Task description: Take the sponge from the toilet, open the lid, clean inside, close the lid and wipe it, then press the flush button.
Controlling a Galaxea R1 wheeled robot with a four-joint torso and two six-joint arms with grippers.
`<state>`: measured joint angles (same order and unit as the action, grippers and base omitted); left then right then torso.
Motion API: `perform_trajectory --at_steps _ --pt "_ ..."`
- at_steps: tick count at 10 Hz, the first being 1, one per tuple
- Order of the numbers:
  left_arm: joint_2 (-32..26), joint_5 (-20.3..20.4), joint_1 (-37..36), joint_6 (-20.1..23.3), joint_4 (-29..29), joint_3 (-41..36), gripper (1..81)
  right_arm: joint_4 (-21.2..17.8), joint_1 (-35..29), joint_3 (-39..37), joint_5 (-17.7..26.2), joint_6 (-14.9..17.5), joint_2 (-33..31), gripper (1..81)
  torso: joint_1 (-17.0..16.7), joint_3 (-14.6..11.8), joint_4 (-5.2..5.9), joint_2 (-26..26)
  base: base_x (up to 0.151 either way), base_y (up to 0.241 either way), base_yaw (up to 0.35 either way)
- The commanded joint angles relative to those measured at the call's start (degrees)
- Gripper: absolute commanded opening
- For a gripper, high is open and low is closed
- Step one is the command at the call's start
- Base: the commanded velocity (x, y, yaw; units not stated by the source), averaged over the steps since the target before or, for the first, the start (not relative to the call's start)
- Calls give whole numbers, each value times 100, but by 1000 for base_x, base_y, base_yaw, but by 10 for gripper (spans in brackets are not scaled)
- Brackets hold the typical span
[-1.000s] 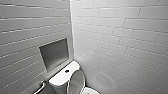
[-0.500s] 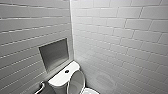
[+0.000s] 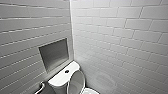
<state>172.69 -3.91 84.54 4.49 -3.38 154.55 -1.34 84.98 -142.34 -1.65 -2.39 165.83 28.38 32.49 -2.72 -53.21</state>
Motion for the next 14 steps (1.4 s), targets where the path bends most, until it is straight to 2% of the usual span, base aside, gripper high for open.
perform_trajectory --at_steps 1,4,7,8,10,12,13,14 --pt "2 -382 -135 35 39 -21 811 -24 -608 1953 -38 -709 -1547 10 0 0 0 0 0 0 0" --pt "55 -584 -91 34 39 -21 811 -15 -1040 2010 -29 -947 -1840 10 -2 0 0 0 0 0 0" --pt "29 -611 -20 26 39 -21 811 -33 -1566 2035 -29 -1166 -2041 10 -2 0 0 0 0 0 0" --pt "29 -611 14 35 39 -21 811 -24 -1750 2141 -38 -1238 -2157 10 369 0 0 -573 0 0 0" --pt "29 -611 41 35 39 -21 811 -24 -2041 2449 -29 -1273 -2429 10 406 0 0 -634 0 0 0" --pt "46 -611 50 44 30 -21 811 -42 -2226 2651 -29 -1299 -2649 10 618 285 0 -977 0 0 0" --pt "46 -602 50 44 39 -21 811 -15 -2305 2800 -29 -1440 -2798 10 741 578 0 -1178 0 0 0" --pt "55 -602 50 44 39 -21 811 -7 -2366 2958 -29 -1449 -2904 10 857 722 0 -1366 0 0 0"
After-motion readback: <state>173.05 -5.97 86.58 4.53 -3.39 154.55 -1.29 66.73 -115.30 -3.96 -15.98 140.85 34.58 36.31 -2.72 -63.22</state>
